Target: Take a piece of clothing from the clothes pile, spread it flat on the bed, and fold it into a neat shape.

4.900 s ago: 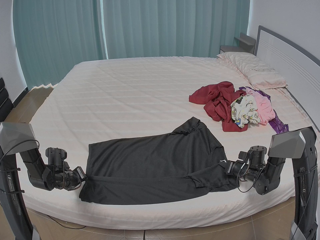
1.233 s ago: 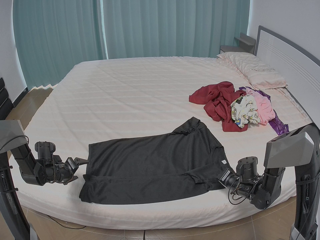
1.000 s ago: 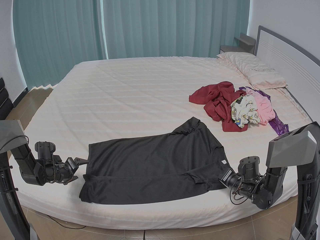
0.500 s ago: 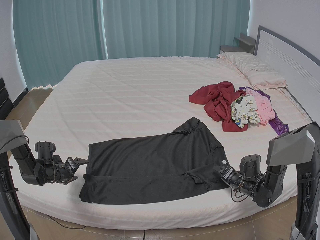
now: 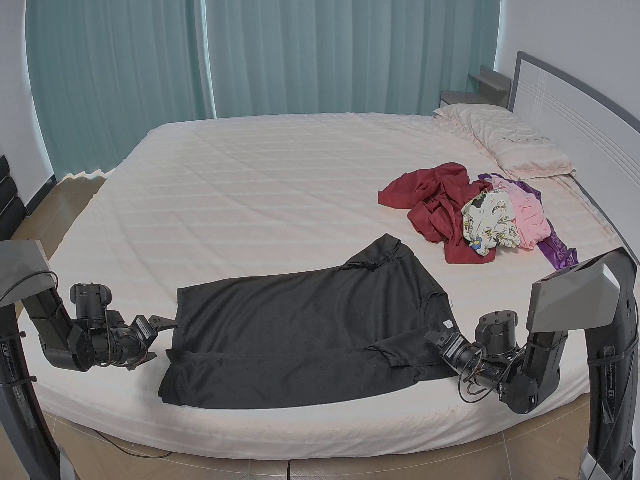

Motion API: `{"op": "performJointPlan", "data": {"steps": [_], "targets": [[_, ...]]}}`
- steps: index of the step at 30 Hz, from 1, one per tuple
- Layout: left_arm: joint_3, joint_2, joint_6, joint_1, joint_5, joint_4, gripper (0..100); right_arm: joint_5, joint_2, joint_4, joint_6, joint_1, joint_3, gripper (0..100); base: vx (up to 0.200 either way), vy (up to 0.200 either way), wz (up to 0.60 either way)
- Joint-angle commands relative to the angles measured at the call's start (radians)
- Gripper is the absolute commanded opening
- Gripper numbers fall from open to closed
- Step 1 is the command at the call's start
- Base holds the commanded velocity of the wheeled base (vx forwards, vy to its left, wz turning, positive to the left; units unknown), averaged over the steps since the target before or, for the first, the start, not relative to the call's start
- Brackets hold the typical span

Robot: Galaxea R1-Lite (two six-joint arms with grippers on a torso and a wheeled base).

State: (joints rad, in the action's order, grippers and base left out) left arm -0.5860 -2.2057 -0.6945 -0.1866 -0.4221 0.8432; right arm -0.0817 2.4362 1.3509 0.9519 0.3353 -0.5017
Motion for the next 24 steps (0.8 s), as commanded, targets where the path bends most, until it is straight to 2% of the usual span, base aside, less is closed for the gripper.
{"op": "performJointPlan", "data": {"steps": [1, 3, 4, 14, 18, 24], "targets": [[-0.002, -0.002, 0.000, -0.001, 0.000, 0.000, 100, -0.006, 0.024, -0.001, -0.001, 0.004, -0.026, 100, 0.000, 0.000, 0.00], [-0.002, -0.002, 0.000, -0.001, 0.000, 0.000, 100, -0.009, 0.026, -0.001, -0.001, 0.005, -0.032, 100, 0.000, 0.000, 0.00], [-0.002, -0.002, 0.000, -0.001, 0.000, 0.000, 100, -0.010, 0.026, -0.001, -0.001, 0.005, -0.032, 0, 0.000, 0.000, 0.00], [-0.002, -0.002, 0.000, -0.001, 0.002, 0.000, 100, -0.012, 0.015, 0.001, 0.001, 0.005, -0.012, 0, 0.000, 0.000, 0.00], [-0.002, -0.002, 0.000, -0.001, 0.002, 0.000, 100, -0.038, -0.011, -0.001, -0.001, 0.007, -0.001, 0, 0.000, 0.000, 0.00], [-0.002, -0.002, 0.001, -0.001, 0.002, 0.000, 100, -0.029, -0.078, -0.002, -0.004, 0.008, 0.048, 0, 0.000, 0.000, 0.00]]}}
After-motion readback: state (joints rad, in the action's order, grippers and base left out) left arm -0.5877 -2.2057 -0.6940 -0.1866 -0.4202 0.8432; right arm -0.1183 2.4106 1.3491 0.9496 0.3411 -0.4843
